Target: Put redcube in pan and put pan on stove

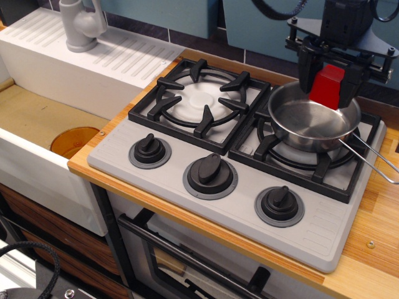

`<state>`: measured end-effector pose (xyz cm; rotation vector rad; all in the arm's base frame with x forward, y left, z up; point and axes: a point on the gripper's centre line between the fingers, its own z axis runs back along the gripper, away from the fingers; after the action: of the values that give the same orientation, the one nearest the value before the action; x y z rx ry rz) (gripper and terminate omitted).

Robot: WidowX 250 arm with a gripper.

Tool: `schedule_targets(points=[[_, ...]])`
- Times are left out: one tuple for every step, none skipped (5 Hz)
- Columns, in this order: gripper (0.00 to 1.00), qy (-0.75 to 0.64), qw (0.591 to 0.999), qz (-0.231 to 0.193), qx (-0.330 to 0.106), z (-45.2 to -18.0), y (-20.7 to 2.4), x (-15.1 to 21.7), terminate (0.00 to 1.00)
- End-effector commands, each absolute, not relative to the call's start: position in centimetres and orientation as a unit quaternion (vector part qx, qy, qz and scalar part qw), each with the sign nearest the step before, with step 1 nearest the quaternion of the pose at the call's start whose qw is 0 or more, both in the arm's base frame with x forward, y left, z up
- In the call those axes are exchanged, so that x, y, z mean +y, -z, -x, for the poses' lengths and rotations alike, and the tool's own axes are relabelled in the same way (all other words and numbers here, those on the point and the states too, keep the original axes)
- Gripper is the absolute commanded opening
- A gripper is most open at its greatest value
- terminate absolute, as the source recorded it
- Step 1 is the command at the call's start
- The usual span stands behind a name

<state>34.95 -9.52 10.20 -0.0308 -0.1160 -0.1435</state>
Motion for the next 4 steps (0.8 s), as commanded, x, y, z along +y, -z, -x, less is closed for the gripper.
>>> schedule_targets(points=[[1.0, 0.068, 0.992, 0.019, -0.101, -36.2, -11.2, -10.4, 0.0], [1.0, 0.061, 0.993, 0.017, -0.101, -35.8, -11.6, -10.8, 0.0], [1.0, 0.054, 0.994, 0.009, -0.097, -35.3, -12.5, -11.1, 0.0], [1.0, 0.059, 0.994, 0.0, -0.087, -34.8, -14.0, -10.1, 0.0]])
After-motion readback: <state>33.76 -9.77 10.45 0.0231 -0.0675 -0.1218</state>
